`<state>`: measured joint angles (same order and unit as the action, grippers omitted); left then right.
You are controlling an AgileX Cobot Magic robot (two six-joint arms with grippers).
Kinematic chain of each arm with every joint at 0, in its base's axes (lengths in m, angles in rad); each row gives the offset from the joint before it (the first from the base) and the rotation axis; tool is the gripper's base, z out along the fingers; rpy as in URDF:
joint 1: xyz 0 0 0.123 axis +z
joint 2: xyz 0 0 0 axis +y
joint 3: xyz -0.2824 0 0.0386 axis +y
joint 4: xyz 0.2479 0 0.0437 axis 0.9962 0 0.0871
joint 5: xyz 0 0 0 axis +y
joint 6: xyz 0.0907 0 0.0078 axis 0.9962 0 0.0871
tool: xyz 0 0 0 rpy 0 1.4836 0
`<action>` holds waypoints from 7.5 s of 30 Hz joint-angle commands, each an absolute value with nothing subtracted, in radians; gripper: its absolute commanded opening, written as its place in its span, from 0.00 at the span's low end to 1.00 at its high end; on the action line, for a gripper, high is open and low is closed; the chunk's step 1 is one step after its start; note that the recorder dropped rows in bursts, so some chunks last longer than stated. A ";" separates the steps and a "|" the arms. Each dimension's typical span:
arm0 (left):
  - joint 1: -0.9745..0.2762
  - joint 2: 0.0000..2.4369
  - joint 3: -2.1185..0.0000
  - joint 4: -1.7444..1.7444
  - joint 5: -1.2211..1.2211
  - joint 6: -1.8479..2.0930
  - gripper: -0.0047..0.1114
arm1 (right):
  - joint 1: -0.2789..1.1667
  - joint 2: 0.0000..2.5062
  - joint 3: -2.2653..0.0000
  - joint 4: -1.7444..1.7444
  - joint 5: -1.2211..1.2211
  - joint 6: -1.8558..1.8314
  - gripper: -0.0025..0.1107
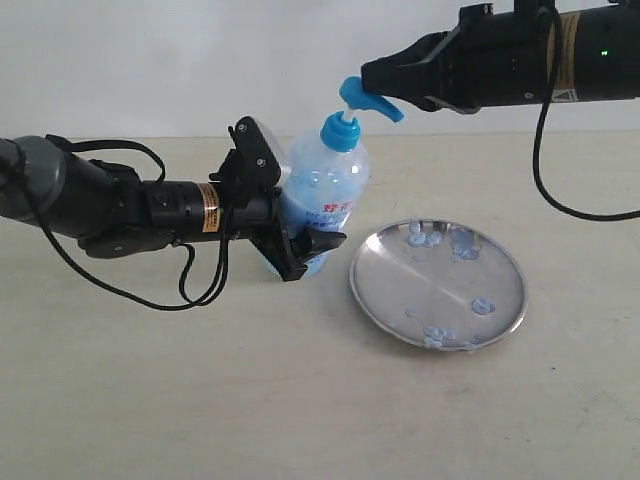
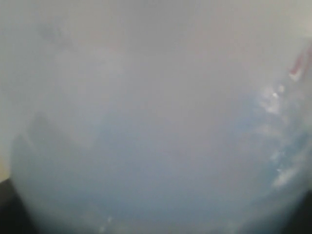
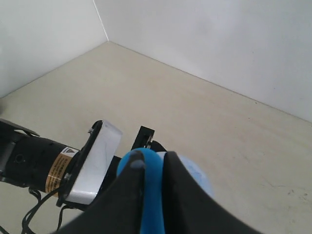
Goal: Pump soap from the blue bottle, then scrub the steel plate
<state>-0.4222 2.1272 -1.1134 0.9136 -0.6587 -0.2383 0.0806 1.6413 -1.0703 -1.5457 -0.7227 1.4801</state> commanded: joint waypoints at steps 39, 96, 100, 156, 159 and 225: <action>-0.487 2.118 -1.004 0.423 -0.988 -0.443 0.08 | 0.080 1.047 -0.810 -1.075 -0.301 0.711 0.02; -0.416 1.457 -0.952 0.300 -0.143 -0.051 0.09 | 0.080 0.810 -0.331 -0.737 -0.287 0.568 0.02; -0.256 1.338 -0.788 0.148 -0.420 -0.045 0.08 | 0.080 0.814 -0.345 -0.600 -0.289 0.569 0.02; -0.044 0.066 0.000 0.222 0.291 -0.863 0.08 | 0.230 1.976 -1.328 -0.264 0.838 0.010 0.02; -0.044 0.066 0.000 0.198 0.271 -0.894 0.08 | 0.230 1.986 -1.328 -0.333 0.511 0.105 0.02; -0.044 0.066 0.000 0.207 0.131 -0.890 0.08 | 0.154 2.007 -1.408 0.150 0.674 -0.086 0.02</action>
